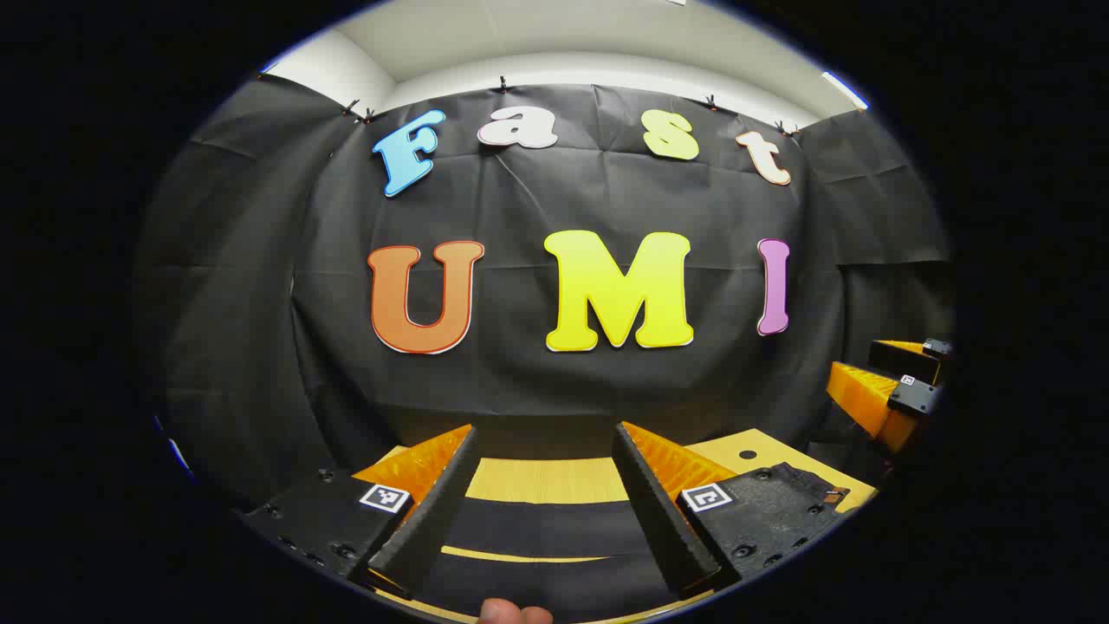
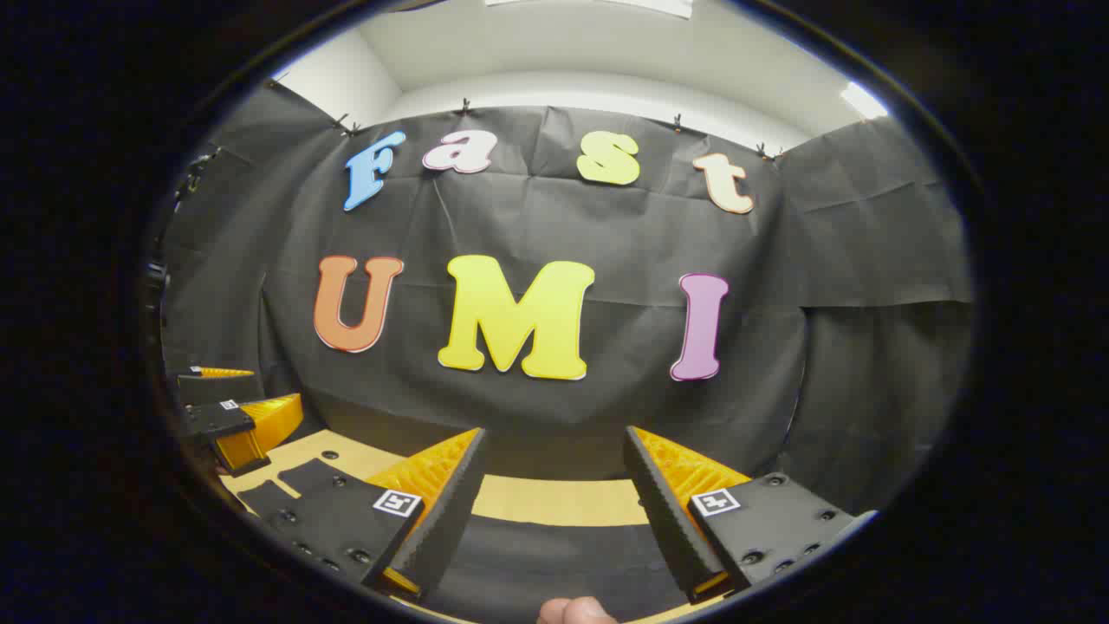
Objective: Grasp the waist and the cuffs of the jeans and fold them to make the two legs overlap; first hold the waist and fold one-third of the jeans toward the cuffs, then hold the cuffs and fold the remaining one-third in the same direction to finish folding.
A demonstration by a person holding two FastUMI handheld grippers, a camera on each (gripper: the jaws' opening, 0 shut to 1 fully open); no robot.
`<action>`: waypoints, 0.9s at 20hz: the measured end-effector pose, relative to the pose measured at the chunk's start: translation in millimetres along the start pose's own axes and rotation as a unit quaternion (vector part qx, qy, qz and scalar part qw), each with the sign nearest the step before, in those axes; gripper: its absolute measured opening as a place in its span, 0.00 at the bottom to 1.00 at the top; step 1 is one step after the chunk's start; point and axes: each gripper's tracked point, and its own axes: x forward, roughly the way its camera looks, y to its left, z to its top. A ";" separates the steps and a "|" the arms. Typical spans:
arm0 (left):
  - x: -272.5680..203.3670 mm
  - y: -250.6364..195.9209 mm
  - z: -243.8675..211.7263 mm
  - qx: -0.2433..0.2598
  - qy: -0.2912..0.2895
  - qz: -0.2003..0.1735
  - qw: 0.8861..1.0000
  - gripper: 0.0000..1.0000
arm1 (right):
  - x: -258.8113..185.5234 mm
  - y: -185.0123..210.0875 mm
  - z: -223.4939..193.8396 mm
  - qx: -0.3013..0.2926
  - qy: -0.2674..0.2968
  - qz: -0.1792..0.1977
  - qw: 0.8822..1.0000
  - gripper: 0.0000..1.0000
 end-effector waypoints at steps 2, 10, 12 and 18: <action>1.9 0.2 -1.6 -0.001 0.002 0.000 1.000 0.98 | 2.7 -0.7 -1.7 0.002 0.002 -0.002 1.000 0.96; 4.1 3.5 -3.2 -0.002 0.007 0.003 1.000 0.98 | 6.0 -0.4 -3.4 0.001 0.004 -0.003 1.000 0.96; 4.8 3.6 -3.7 -0.002 0.006 0.004 1.000 0.98 | 6.2 -1.2 -2.3 0.001 0.003 -0.002 1.000 0.97; 5.5 6.7 -15.8 -0.013 0.024 0.007 1.000 0.98 | 9.8 -11.9 -10.4 0.011 0.018 -0.007 1.000 0.97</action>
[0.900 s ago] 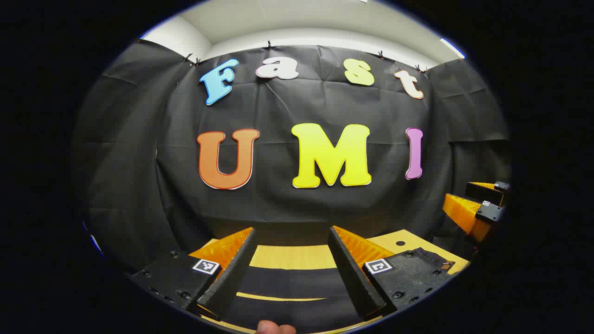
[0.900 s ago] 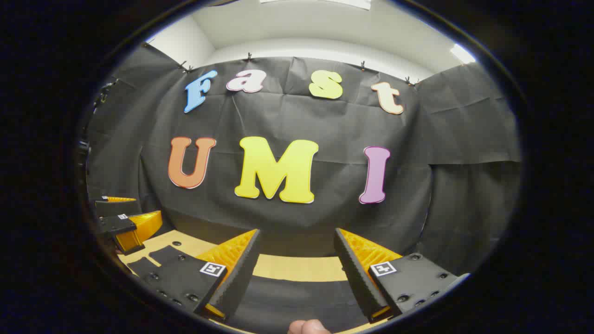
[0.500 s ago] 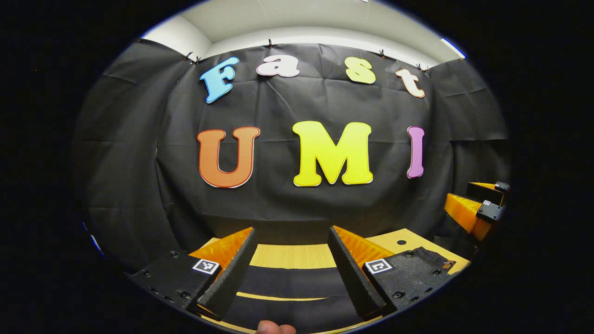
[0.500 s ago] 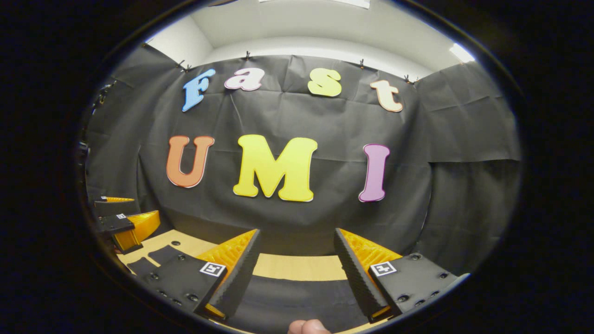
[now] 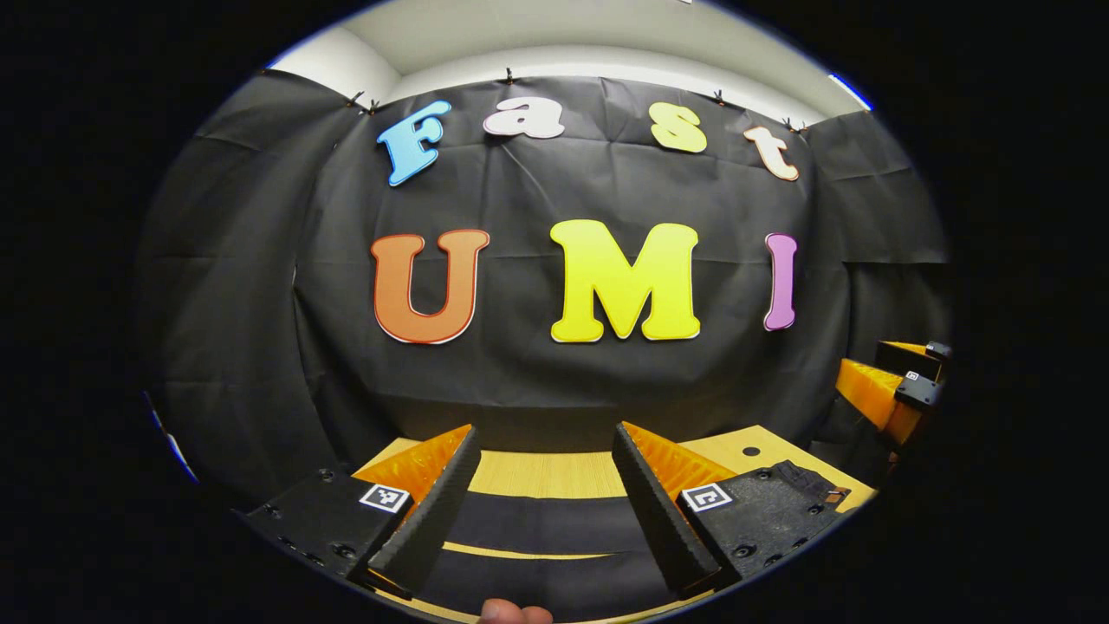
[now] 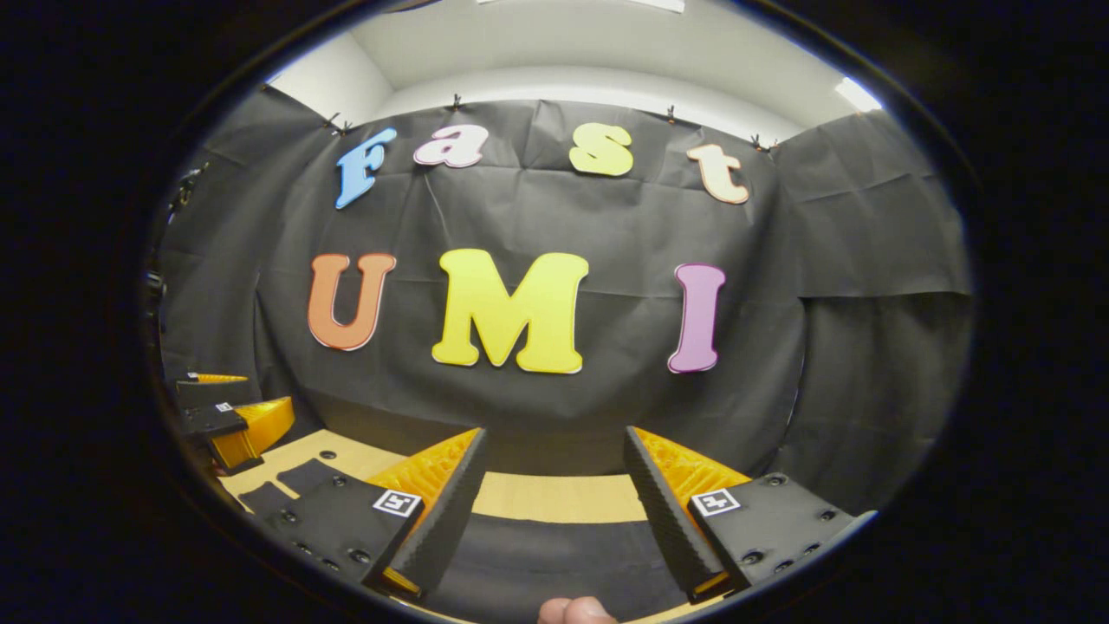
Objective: Grasp the waist and the cuffs of the jeans and fold them to make the two legs overlap; first hold the waist and fold one-third of the jeans toward the cuffs, then hold the cuffs and fold the remaining one-third in the same direction to finish folding.
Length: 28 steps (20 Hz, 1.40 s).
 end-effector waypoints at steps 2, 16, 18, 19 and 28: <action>-0.7 11.8 -11.7 -0.005 0.015 0.010 1.000 0.98 | 0.9 -10.6 -8.0 -0.009 0.011 0.002 1.000 0.96; -67.7 211.5 -224.8 -0.280 0.242 0.231 0.900 0.99 | -35.2 -246.2 -210.5 0.184 0.294 -0.157 0.925 0.99; -77.7 214.9 -250.2 -0.374 0.253 0.252 0.856 0.99 | -34.6 -257.3 -240.6 0.260 0.318 -0.173 0.895 0.99; -82.3 210.7 -261.7 -0.417 0.258 0.259 0.832 0.99 | -37.6 -257.3 -260.3 0.290 0.330 -0.178 0.880 0.94; -84.2 218.6 -308.9 -0.565 0.263 0.293 0.725 0.99 | -18.7 -271.7 -344.7 0.368 0.398 -0.199 0.816 0.98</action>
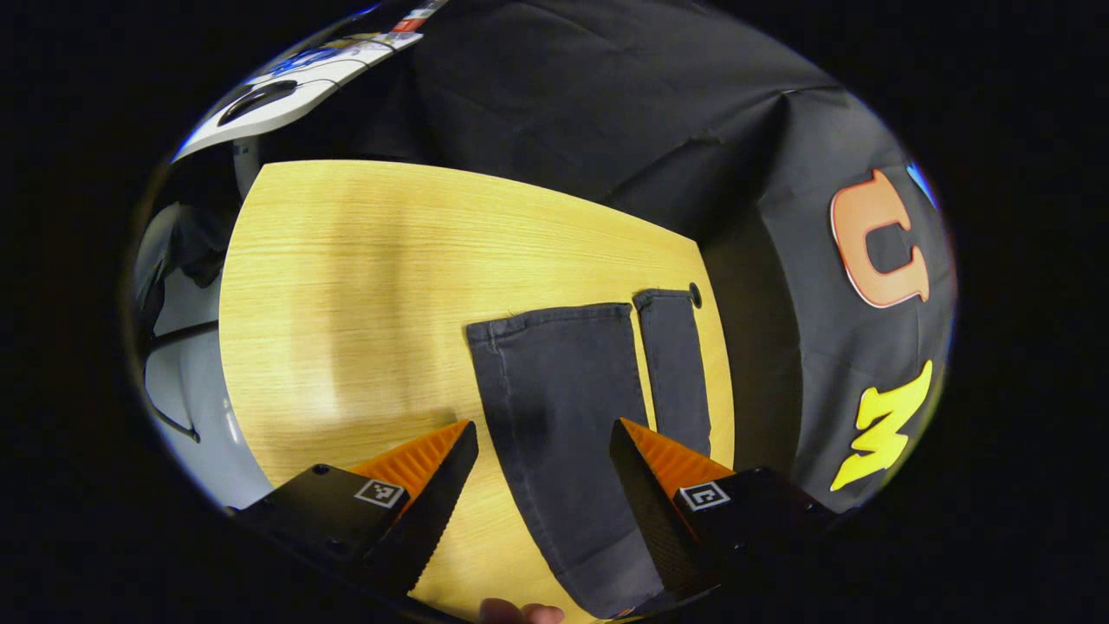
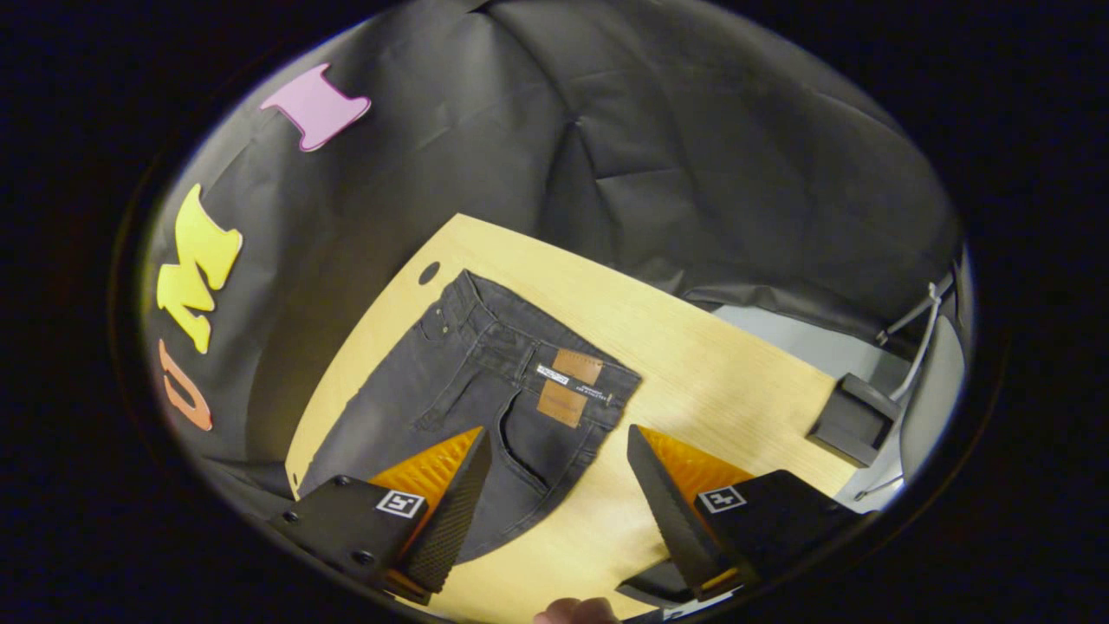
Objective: Grasp the waist and the cuffs of the jeans and fold them to make the two legs overlap; first hold the waist and fold one-third of the jeans toward the cuffs, then hold the cuffs and fold the remaining one-third in the same direction to finish folding.
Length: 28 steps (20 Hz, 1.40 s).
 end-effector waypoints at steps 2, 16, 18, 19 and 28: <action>7.2 5.5 1.3 -0.021 0.001 0.010 1.000 0.99 | 9.2 0.6 -2.6 0.004 0.011 -0.005 1.000 0.98; 47.0 -15.5 28.6 -0.055 -0.010 0.005 0.998 0.97 | 44.4 -4.3 -9.2 -0.045 0.018 -0.080 0.996 0.99; 54.0 -21.7 27.9 -0.037 -0.009 0.006 0.999 0.95 | 46.4 -5.5 -11.0 -0.065 0.015 -0.108 0.992 0.99; 57.2 -23.0 26.9 -0.028 -0.008 0.010 1.000 1.00 | 46.9 -5.7 -12.4 -0.076 0.014 -0.123 0.989 0.99; 67.2 -14.4 23.7 -0.010 -0.011 0.054 0.998 0.37 | 52.3 -5.5 -12.3 -0.090 0.008 -0.175 0.980 0.98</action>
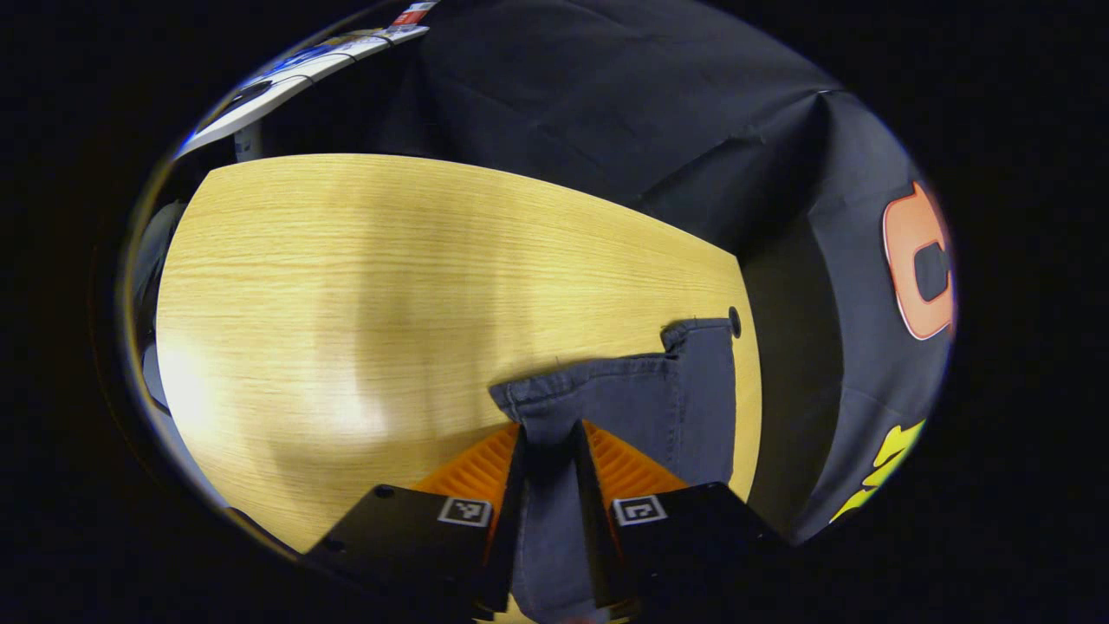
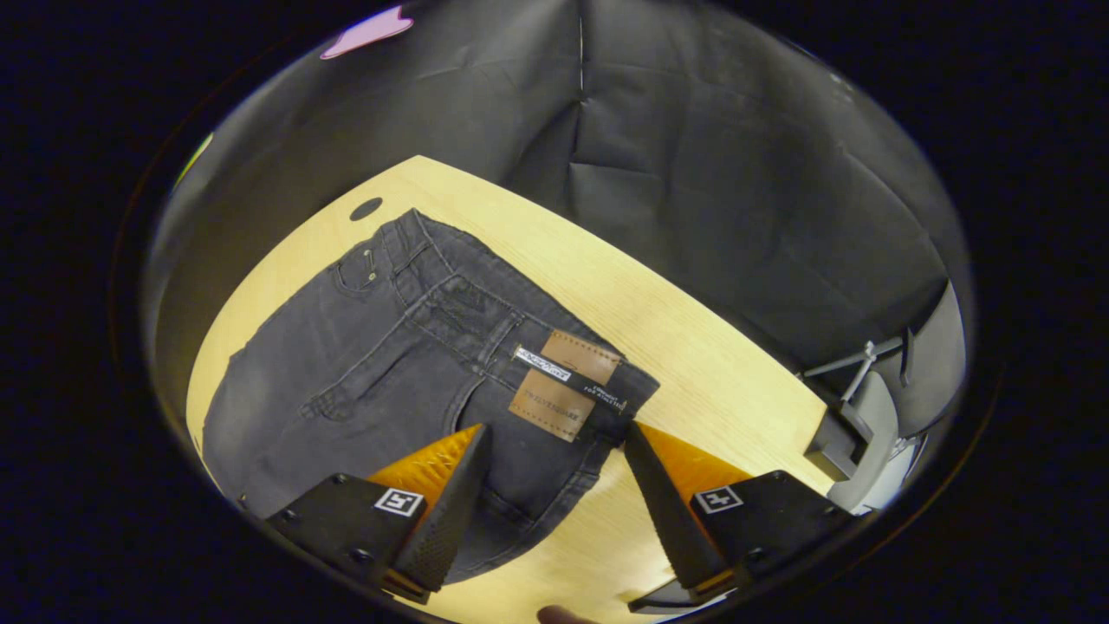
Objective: Grasp the waist and the cuffs of the jeans and fold them to make the two legs overlap; first hold the waist and fold one-third of the jeans toward the cuffs, then hold the cuffs and fold the remaining one-third in the same direction to finish folding.
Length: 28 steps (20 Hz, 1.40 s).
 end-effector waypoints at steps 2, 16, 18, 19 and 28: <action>3.8 -3.4 -0.4 0.000 0.006 -0.008 1.000 0.19 | 0.9 -7.6 1.8 0.011 0.007 -0.012 1.000 0.73; -43.5 -36.5 -17.5 -0.024 0.071 -0.054 0.996 0.04 | -28.1 11.4 23.1 0.239 0.101 0.163 0.952 0.04; -55.1 -54.1 -14.5 -0.045 0.077 -0.069 0.994 0.04 | -45.5 20.9 34.1 0.279 0.124 0.183 0.934 0.04; -59.4 -61.8 -10.5 -0.061 0.080 -0.070 0.992 0.04 | -61.1 27.1 38.2 0.297 0.136 0.192 0.926 0.04; -47.1 -137.7 39.1 -0.218 0.104 -0.066 0.968 0.04 | -85.8 98.0 134.4 0.337 0.198 0.235 0.890 0.04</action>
